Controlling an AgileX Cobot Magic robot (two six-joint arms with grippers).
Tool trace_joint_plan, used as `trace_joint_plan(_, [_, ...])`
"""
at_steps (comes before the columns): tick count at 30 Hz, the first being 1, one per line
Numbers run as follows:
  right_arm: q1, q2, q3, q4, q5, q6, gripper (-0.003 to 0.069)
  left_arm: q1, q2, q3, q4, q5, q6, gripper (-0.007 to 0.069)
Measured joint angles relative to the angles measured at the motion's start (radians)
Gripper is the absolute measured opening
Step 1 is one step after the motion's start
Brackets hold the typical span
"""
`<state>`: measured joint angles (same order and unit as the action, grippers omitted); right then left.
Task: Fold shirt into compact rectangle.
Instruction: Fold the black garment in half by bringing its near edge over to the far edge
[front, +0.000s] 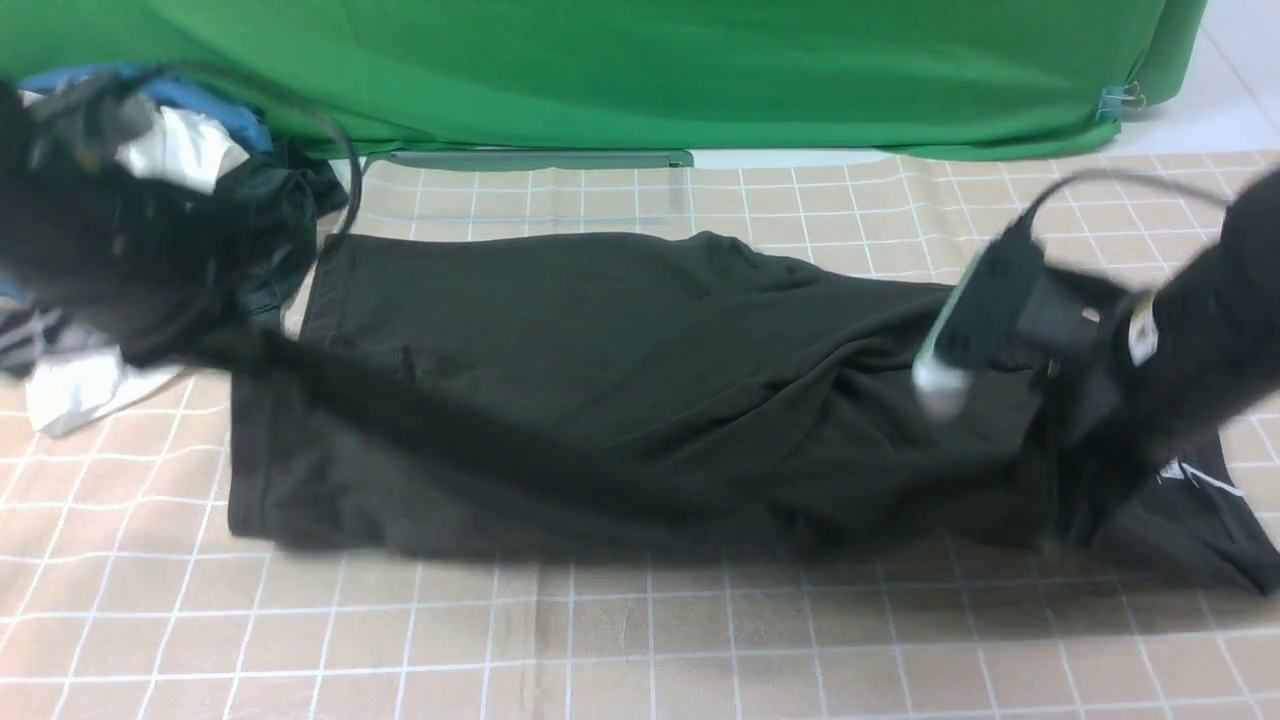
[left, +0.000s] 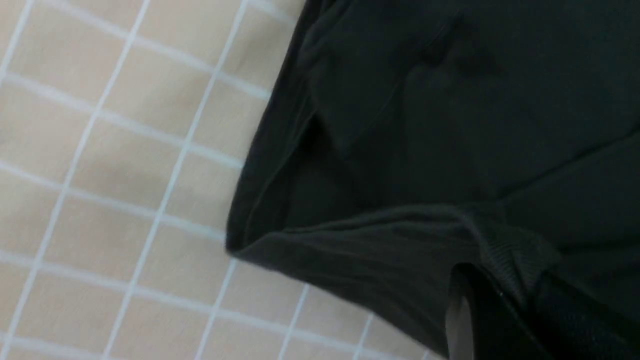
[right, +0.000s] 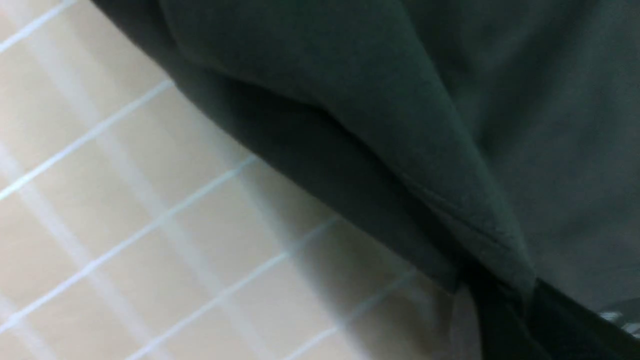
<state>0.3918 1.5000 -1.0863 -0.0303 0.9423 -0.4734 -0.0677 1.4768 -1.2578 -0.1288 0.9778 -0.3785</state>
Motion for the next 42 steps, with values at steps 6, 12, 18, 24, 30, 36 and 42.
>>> trace_joint_plan(6, [-0.103,0.168,-0.242,0.001,0.066,-0.044,0.0052,0.041,0.231,-0.258,-0.07,0.001,0.022,0.002])
trace_joint_plan(12, [-0.148,0.374,-0.518,0.004,0.102,-0.046,0.0052,0.06,0.438,-0.508,-0.084,0.008,0.022,0.002])
trace_joint_plan(18, [-0.156,0.586,-0.737,0.001,0.096,-0.046,0.0061,0.063,0.632,-0.686,-0.085,0.005,0.022,0.002])
trace_joint_plan(24, [-0.157,0.713,-0.818,-0.017,-0.003,-0.002,0.0274,0.066,0.752,-0.739,-0.074,-0.005,0.019,0.002])
trace_joint_plan(30, [-0.157,0.713,-0.877,-0.079,-0.007,0.154,0.0419,0.066,0.769,-0.744,-0.066,-0.043,0.019,0.002])
trace_joint_plan(36, [-0.126,0.66,-0.932,0.112,0.222,0.096,0.0242,0.066,0.769,-0.744,-0.021,-0.055,0.012,0.0059])
trace_joint_plan(42, [-0.065,0.686,-0.932,0.253,0.272,-0.007,0.0039,0.068,0.769,-0.752,0.017,-0.079,0.008,0.0284])
